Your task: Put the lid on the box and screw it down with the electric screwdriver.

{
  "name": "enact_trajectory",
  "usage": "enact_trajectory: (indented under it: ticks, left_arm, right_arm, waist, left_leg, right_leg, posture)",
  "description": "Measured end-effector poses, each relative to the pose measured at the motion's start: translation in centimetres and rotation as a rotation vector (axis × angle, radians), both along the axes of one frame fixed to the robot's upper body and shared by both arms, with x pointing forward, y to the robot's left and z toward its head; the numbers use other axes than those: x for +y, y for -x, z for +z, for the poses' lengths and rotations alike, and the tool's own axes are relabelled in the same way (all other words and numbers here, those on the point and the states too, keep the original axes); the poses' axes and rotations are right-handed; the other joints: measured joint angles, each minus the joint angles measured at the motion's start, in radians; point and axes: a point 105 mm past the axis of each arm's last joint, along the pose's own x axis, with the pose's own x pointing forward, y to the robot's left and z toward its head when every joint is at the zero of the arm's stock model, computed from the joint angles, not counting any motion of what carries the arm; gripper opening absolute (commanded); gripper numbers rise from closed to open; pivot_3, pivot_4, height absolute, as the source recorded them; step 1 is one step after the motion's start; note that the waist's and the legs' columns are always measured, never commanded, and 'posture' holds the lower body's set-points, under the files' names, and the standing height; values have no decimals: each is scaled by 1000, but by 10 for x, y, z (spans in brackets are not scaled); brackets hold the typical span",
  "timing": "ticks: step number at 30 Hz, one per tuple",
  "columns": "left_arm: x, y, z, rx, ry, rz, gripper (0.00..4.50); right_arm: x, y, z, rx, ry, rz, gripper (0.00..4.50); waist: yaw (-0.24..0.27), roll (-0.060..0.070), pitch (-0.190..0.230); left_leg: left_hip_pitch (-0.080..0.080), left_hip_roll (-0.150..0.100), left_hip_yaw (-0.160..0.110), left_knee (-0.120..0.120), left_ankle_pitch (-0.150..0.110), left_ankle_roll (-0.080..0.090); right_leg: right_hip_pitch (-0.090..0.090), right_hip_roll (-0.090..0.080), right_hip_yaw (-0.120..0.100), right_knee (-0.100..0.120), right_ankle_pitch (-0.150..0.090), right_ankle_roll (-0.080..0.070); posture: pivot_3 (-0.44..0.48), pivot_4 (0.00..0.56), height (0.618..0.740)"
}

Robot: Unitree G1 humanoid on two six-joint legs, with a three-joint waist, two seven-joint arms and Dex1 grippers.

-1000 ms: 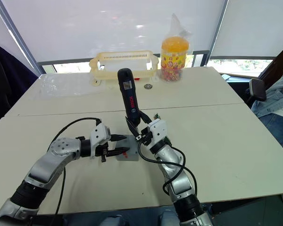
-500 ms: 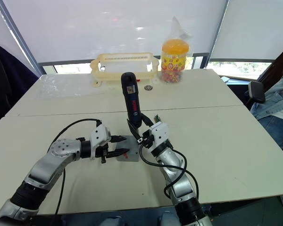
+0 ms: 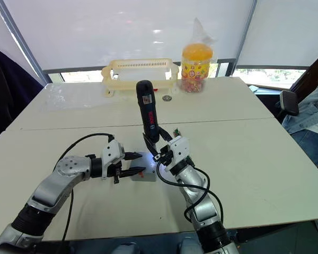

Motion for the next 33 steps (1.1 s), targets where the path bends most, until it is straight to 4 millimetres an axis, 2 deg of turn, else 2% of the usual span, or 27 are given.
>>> enact_trajectory:
  ticks: [10,15,33]
  left_arm:
    - [-3,-2,0,4,10,-8,2318]
    - [-3,-1,0,0,11,-14,2318]
    - [-3,-1,-1,5,10,-18,2318]
  right_arm:
    - [-3,5,-4,14,-11,-7,1783]
    - [-3,6,-4,12,-11,-4,1783]
    - [0,6,-8,10,-2,20,1783]
  waist:
    - [0,3,2]
    - [-2,4,2]
    - [-3,2,0]
  left_leg:
    - [0,0,-1,-1,0,0]
    - [0,0,-3,-4,0,-1]
    - [1,1,-4,-8,-4,-6]
  right_leg:
    - [0,0,-1,-2,0,0]
    - [1,1,-1,-10,0,0]
    - [7,1,-1,-16,0,0]
  posture:
    - [0,150,740]
    - [0,150,740]
    - [0,150,740]
